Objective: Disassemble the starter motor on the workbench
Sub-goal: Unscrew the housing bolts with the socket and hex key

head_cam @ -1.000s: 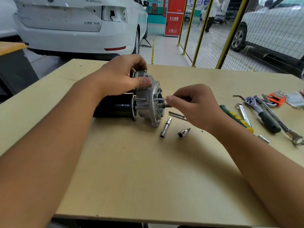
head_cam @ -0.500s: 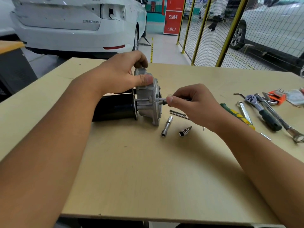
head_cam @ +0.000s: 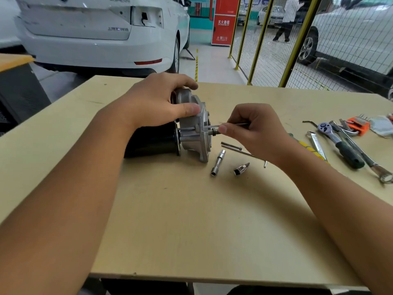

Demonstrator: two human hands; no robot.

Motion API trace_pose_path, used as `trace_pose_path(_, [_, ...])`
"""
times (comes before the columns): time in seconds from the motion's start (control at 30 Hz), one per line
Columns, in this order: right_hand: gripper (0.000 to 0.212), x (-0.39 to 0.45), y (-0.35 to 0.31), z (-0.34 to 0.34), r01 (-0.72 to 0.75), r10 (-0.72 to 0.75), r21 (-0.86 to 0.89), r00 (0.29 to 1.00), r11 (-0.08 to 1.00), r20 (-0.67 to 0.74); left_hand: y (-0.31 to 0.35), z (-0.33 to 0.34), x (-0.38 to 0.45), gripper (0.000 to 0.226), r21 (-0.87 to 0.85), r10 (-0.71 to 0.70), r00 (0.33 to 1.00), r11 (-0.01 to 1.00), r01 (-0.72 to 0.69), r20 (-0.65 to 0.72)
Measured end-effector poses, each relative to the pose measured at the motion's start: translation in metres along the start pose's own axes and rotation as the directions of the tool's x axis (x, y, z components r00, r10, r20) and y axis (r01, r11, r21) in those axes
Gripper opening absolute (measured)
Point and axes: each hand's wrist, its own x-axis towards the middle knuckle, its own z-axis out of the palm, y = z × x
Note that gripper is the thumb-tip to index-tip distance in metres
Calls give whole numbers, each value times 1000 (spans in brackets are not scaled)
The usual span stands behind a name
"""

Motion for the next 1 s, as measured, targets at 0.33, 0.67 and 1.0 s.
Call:
trace_pose_path(0.33, [20,-4,3,3,129,-136,-115,989,985,-60,25,27,-17,36,269,275,961,928,-259,-24])
trace_pose_path(0.67, [14,0,12,-48,-241,129,385,947,891,295,24,39,-8,32,231,236,971,948,-220,-44])
trace_pose_path(1.0, [27,-1,7,-47,-111,13,355,963,928,268,20,38,-7,35,230,250,968,944,-235,-37])
